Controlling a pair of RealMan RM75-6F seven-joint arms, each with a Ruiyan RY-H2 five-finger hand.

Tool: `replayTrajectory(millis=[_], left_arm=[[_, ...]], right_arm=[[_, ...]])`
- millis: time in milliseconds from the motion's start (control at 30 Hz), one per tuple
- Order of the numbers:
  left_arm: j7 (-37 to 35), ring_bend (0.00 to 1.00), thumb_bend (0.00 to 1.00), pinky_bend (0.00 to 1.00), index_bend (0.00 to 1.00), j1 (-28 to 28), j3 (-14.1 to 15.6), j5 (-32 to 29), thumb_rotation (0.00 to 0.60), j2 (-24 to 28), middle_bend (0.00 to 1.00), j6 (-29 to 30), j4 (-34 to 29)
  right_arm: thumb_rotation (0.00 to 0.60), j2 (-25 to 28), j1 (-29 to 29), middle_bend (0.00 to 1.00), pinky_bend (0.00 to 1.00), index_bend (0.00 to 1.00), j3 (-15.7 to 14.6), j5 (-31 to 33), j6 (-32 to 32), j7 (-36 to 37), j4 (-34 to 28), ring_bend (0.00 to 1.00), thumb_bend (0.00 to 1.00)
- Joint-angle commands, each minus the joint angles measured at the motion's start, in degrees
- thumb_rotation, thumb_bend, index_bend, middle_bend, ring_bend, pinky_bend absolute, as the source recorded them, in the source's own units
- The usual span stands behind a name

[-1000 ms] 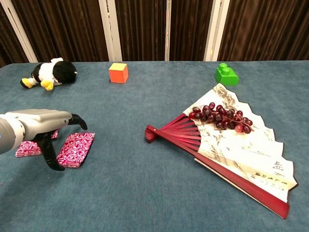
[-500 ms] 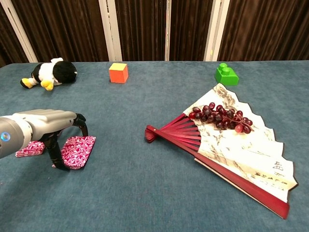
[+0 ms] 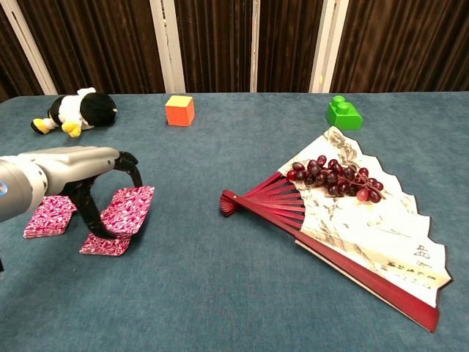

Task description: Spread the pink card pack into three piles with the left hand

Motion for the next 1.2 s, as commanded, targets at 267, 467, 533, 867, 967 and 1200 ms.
replayTrajectory(millis=[267, 467, 533, 867, 967, 1200], left_arm=[[2.6, 0.00, 0.33, 0.01, 0.45, -2.9, -1.2, -0.9, 0.600, -5.3, 0.00, -0.5, 0.9], [5.8, 0.00, 0.21, 0.01, 0.23, -4.3, -1.1, -3.2, 0.600, -7.5, 0.00, 0.3, 2.0], [7.1, 0.00, 0.17, 0.01, 0.11, -4.6, -0.9, -4.5, 0.600, -7.3, 0.00, 0.7, 1.8], [3.9, 0.00, 0.15, 0.01, 0.04, -3.4, -2.4, -2.1, 0.600, -3.2, 0.00, 2.2, -3.8], [1.2, 0.00, 0.15, 0.01, 0.04, -1.8, -2.0, 1.9, 0.600, -0.2, 0.00, 3.6, -6.9], [-9.3, 0.00, 0.15, 0.01, 0.03, 9.2, 9.0, 24.9, 0.600, 14.1, 0.00, 12.6, -10.6]], right_arm=[[0.600, 0.1, -0.1, 0.00, 0.05, 0.00, 0.0, 0.1, 0.1, 0.4, 0.0, 0.00, 0.37], [0.600, 0.2, -0.1, 0.00, 0.05, 0.00, 0.1, 0.1, 0.1, 0.8, 0.1, 0.00, 0.37], [0.600, 0.2, -0.1, 0.00, 0.05, 0.00, 0.1, 0.1, 0.1, 0.9, 0.1, 0.00, 0.37], [0.600, 0.1, -0.2, 0.00, 0.05, 0.00, 0.0, 0.1, 0.3, 0.4, 0.1, 0.00, 0.37], [0.600, 0.1, -0.2, 0.00, 0.05, 0.00, 0.1, 0.2, 0.2, 0.6, 0.2, 0.00, 0.37], [0.600, 0.1, -0.3, 0.00, 0.05, 0.00, 0.1, 0.1, 0.5, -0.1, 0.3, 0.00, 0.37]])
